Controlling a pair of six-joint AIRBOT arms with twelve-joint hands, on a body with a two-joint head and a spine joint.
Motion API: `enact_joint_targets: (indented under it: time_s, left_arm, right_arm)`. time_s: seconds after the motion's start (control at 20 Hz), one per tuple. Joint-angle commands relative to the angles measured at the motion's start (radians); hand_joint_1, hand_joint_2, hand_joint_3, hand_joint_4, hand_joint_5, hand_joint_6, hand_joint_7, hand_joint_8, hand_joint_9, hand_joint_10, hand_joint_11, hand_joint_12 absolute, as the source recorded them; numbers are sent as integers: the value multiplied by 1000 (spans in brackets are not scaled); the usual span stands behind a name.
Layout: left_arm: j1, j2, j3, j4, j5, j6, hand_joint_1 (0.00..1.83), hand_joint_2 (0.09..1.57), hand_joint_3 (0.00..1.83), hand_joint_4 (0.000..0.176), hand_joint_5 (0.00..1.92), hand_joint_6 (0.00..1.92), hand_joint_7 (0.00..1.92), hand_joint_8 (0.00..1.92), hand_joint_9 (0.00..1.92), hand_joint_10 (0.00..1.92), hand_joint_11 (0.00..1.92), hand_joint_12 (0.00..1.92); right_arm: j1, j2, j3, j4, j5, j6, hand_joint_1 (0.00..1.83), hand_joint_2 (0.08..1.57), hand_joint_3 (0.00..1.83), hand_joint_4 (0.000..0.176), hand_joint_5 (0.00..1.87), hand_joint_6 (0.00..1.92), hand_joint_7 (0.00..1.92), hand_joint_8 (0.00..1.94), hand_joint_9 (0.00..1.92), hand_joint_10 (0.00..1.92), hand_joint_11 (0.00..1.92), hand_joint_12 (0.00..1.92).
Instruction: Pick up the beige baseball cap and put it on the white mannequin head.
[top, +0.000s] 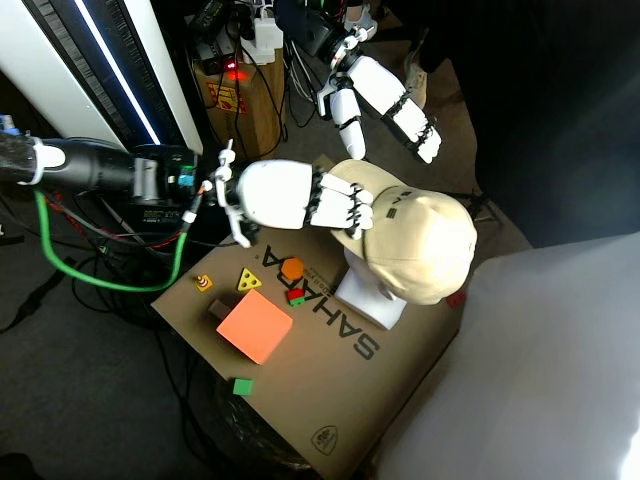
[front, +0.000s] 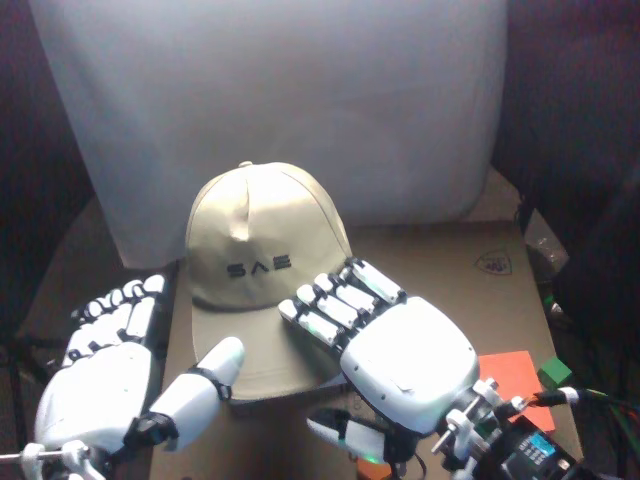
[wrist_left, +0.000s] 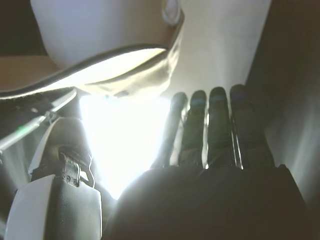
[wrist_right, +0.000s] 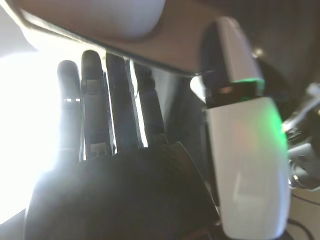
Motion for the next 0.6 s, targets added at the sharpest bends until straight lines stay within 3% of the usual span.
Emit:
enact_joint_targets:
  time_s: [0.0,0.3,0.55]
  left_arm:
    - [-11,-1,4,62,-102,3,0,1149,3,0,38,7,0,0,0,0,8,4]
    - [-17,-3,2,66,-109,23,0,1149,2,0,12,1,0,0,0,0,0,0]
    - [-42,3,-17,49,-134,93,0,1145,0,0,19,3,0,0,0,0,0,0]
  right_arm:
    - [-3,12,-17,-29,81,-1,635,1025,0,0,371,0,411,0,336,2,0,1023]
    - [34,150,-174,-10,27,35,498,1036,0,0,262,0,320,0,241,0,0,832]
    - [133,370,-348,8,-185,100,495,1032,0,0,259,0,317,0,235,0,0,830]
